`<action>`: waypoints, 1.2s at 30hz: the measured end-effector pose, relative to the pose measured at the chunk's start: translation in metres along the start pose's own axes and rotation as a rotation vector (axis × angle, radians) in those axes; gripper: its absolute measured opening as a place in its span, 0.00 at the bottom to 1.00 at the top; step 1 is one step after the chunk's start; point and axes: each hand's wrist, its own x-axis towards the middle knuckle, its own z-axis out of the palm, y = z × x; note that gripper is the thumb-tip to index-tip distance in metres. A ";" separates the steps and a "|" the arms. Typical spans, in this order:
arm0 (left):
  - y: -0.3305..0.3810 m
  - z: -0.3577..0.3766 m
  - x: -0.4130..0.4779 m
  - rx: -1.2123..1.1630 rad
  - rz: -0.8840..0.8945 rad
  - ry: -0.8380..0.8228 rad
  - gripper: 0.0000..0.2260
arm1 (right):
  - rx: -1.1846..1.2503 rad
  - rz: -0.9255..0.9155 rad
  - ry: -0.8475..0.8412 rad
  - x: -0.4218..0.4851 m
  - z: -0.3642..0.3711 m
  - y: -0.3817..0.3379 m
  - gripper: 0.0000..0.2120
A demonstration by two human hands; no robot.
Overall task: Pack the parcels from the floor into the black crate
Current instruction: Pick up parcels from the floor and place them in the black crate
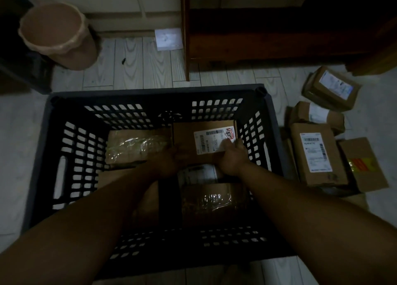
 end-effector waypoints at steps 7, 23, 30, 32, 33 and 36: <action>0.080 -0.056 -0.132 -0.089 -0.039 0.232 0.29 | -0.062 -0.061 -0.140 -0.119 -0.087 -0.029 0.29; 0.290 -0.123 -0.483 0.054 0.104 0.244 0.22 | 0.113 -0.187 0.068 -0.452 -0.272 -0.073 0.30; 0.344 -0.109 -0.557 0.142 0.164 0.315 0.35 | -0.067 -0.117 0.256 -0.555 -0.313 -0.051 0.36; 0.359 -0.105 -0.577 0.169 0.195 0.324 0.35 | -0.070 -0.110 0.299 -0.581 -0.326 -0.037 0.35; 0.367 -0.103 -0.585 0.183 0.213 0.327 0.34 | -0.068 -0.103 0.323 -0.593 -0.334 -0.029 0.35; 0.391 -0.094 -0.606 0.211 0.260 0.327 0.34 | -0.052 -0.074 0.388 -0.626 -0.357 -0.003 0.34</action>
